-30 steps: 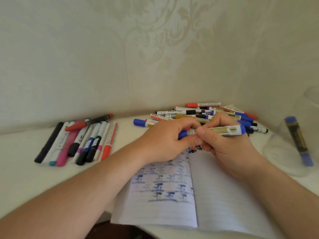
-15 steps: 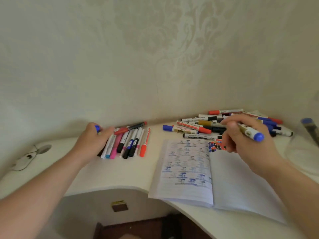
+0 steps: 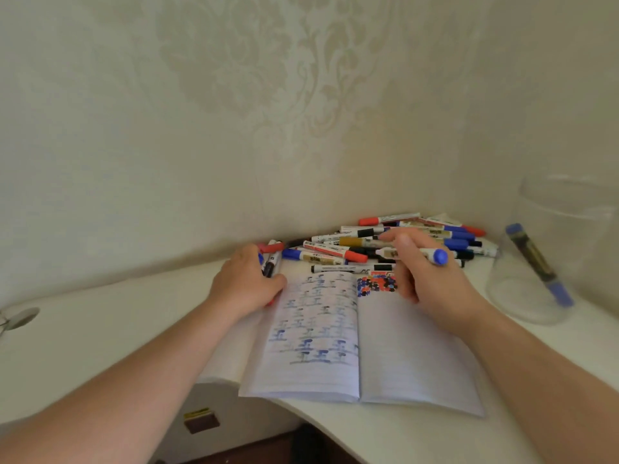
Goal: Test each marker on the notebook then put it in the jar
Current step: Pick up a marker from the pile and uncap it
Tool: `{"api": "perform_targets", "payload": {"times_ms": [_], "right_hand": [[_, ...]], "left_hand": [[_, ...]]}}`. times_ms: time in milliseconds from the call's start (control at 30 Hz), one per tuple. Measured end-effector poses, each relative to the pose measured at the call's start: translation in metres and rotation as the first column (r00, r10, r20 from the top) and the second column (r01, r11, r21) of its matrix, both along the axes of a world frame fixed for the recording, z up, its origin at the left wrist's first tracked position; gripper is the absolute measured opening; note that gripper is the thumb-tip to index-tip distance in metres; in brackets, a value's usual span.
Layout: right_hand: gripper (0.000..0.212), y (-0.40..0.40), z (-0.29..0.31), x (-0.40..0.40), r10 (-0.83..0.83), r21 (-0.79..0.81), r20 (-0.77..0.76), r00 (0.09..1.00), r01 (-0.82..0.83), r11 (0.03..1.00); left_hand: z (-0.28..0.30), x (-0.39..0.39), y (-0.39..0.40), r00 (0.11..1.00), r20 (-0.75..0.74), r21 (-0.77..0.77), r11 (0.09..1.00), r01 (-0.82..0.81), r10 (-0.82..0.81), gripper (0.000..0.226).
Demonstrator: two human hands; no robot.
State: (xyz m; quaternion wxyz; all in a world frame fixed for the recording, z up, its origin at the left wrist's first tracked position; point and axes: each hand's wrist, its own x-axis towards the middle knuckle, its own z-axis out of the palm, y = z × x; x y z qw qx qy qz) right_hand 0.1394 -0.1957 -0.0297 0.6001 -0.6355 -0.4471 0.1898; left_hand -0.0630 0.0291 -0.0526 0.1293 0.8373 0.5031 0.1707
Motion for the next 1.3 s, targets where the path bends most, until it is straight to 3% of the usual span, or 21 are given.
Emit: {"api": "perform_targets", "payload": {"times_ms": [100, 200, 300, 367, 467, 533, 667, 800, 1300], "right_hand": [[0.024, 0.002, 0.001, 0.010, -0.061, 0.006, -0.181, 0.982, 0.063, 0.998], [0.022, 0.003, 0.004, 0.015, -0.080, -0.021, -0.266, 0.961, 0.078, 0.997], [0.022, 0.007, 0.004, 0.017, -0.051, -0.031, -0.315, 0.948, 0.043, 0.999], [0.018, 0.006, 0.002, 0.018, -0.020, -0.032, -0.331, 0.943, 0.010, 0.999], [0.022, 0.006, -0.004, 0.020, -0.044, -0.062, -0.269, 0.962, 0.029, 0.998], [0.029, 0.008, -0.008, 0.019, -0.089, -0.109, -0.210, 0.974, 0.067, 0.992], [0.022, 0.010, -0.010, 0.017, -0.156, -0.170, -0.110, 0.982, 0.136, 0.976], [0.023, 0.013, -0.010, 0.013, -0.204, -0.274, 0.033, 0.978, 0.205, 0.940], [0.021, 0.019, -0.017, 0.010, -0.256, -0.328, 0.039, 0.966, 0.254, 0.910]], "left_hand": [[-0.002, 0.001, 0.005, 0.995, 0.096, -0.046, 0.999, 0.025, -0.021, 0.047], [0.008, -0.001, 0.006, 0.976, 0.216, -0.074, 0.997, 0.020, -0.003, 0.039], [0.025, 0.004, -0.005, 0.965, 0.257, 0.215, 0.977, -0.012, -0.044, 0.036], [0.036, 0.016, -0.026, 0.933, 0.269, 0.320, 0.936, 0.149, -0.240, 0.032], [0.042, 0.040, -0.072, 0.875, 0.115, 0.178, 0.877, 0.447, -0.470, 0.025], [0.035, 0.054, -0.093, 0.840, 0.064, 0.052, 0.843, 0.536, -0.538, 0.031], [0.010, 0.065, -0.093, 0.856, 0.084, -0.072, 0.854, 0.516, -0.510, 0.052], [0.001, 0.068, -0.089, 0.858, 0.105, -0.101, 0.853, 0.512, -0.503, 0.061], [-0.006, 0.070, -0.084, 0.868, 0.110, -0.119, 0.860, 0.496, -0.485, 0.058]]}}
